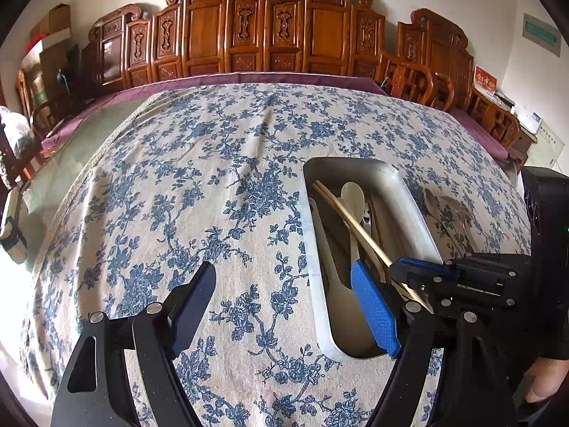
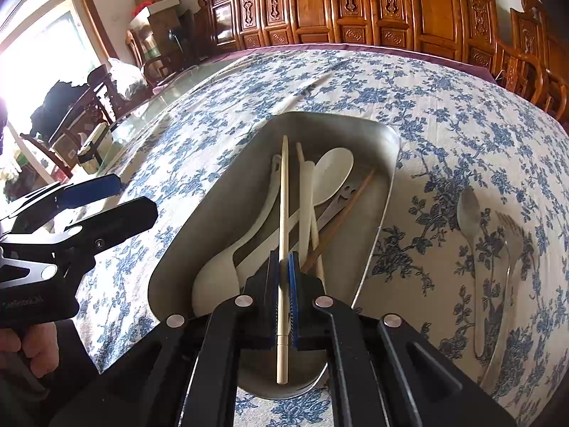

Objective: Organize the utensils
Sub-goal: 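Lower the light chopstick into the tray and open the right tool, then grasp the metal fork on the cloth with the right tool, then grasp the metal spoon with the left tool while the right tool holds the fork, then lift the metal spoon and carry it over the tray with the left tool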

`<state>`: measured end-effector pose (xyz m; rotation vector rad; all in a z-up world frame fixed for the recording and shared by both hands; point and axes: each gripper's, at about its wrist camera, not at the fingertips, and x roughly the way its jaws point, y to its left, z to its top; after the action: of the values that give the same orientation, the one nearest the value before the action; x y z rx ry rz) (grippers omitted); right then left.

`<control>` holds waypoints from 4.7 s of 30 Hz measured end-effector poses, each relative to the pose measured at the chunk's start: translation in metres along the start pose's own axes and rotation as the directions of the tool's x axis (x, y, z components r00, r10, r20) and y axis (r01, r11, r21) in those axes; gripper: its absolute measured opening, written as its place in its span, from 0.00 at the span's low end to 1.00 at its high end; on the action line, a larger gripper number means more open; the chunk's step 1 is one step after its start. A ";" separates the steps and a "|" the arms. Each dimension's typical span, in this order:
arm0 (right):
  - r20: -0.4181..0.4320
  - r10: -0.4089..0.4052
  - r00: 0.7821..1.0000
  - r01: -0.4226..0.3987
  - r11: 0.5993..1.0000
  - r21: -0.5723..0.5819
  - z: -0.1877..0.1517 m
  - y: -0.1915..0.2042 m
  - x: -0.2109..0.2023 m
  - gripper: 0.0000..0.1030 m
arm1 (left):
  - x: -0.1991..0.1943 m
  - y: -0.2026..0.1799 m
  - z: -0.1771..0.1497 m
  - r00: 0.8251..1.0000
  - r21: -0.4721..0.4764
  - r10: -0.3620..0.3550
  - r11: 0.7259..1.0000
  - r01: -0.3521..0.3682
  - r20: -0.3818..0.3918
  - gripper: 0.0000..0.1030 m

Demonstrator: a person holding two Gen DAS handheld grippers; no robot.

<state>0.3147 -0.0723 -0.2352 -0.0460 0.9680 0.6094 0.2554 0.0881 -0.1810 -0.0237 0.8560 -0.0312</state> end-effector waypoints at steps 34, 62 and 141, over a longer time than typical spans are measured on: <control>0.045 -0.296 0.954 0.291 0.953 0.085 -0.081 -0.131 -0.101 0.26 | -0.006 -0.058 -0.010 0.994 0.094 -0.112 0.989 0.110 0.012 0.87; -0.049 -0.305 0.951 0.307 0.950 0.055 -0.029 -0.164 -0.026 0.24 | -0.003 -0.104 -0.021 0.990 0.180 -0.141 0.974 0.139 0.000 0.87; 0.057 -0.205 0.977 0.194 0.968 0.158 -0.062 -0.220 -0.062 0.08 | 0.096 -0.217 0.065 0.981 0.171 -0.124 0.974 0.148 -0.147 0.01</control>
<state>0.3530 -0.3029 -0.2723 0.0136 0.9236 0.3489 0.3637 -0.1316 -0.2035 0.0918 0.9835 -0.2421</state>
